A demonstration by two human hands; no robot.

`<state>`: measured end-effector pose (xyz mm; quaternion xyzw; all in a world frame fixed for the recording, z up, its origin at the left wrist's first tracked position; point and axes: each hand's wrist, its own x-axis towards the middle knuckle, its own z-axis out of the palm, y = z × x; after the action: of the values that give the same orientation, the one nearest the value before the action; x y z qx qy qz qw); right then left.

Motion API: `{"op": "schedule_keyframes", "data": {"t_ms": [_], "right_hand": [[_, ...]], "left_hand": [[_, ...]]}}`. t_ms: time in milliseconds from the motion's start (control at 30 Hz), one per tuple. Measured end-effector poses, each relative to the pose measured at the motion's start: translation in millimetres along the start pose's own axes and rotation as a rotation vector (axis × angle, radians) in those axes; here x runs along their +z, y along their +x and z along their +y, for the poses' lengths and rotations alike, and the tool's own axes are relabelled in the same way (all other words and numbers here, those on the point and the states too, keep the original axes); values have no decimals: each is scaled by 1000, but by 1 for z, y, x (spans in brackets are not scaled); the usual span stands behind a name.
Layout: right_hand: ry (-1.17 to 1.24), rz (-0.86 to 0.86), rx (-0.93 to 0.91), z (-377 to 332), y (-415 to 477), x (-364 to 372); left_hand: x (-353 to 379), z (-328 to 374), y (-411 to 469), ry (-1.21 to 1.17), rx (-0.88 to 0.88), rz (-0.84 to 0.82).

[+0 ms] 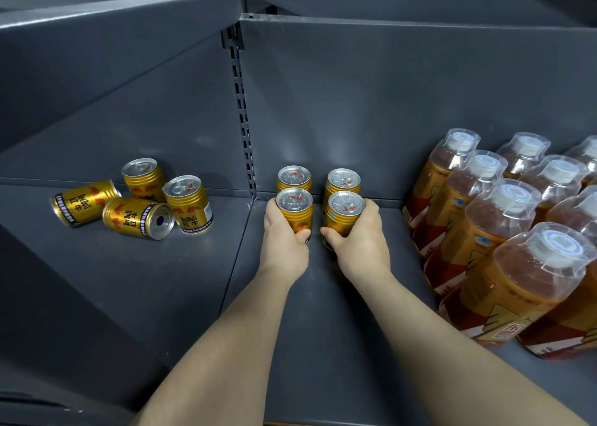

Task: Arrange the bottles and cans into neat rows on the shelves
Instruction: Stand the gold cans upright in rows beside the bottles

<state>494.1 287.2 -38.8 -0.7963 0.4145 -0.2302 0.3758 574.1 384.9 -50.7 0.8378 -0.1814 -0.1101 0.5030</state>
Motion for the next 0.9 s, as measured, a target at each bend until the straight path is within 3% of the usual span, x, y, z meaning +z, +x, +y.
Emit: {"op": "schedule_keyframes", "data": {"t_ms": [433,900], "right_hand": [[-8,-77,-3,3,-3,-11],[-216,-219,-59,21,-50,-45]], "left_hand": [[-4,-3,1,-18,-8,-14],[-12,4,-58,111,-42,-6]]}}
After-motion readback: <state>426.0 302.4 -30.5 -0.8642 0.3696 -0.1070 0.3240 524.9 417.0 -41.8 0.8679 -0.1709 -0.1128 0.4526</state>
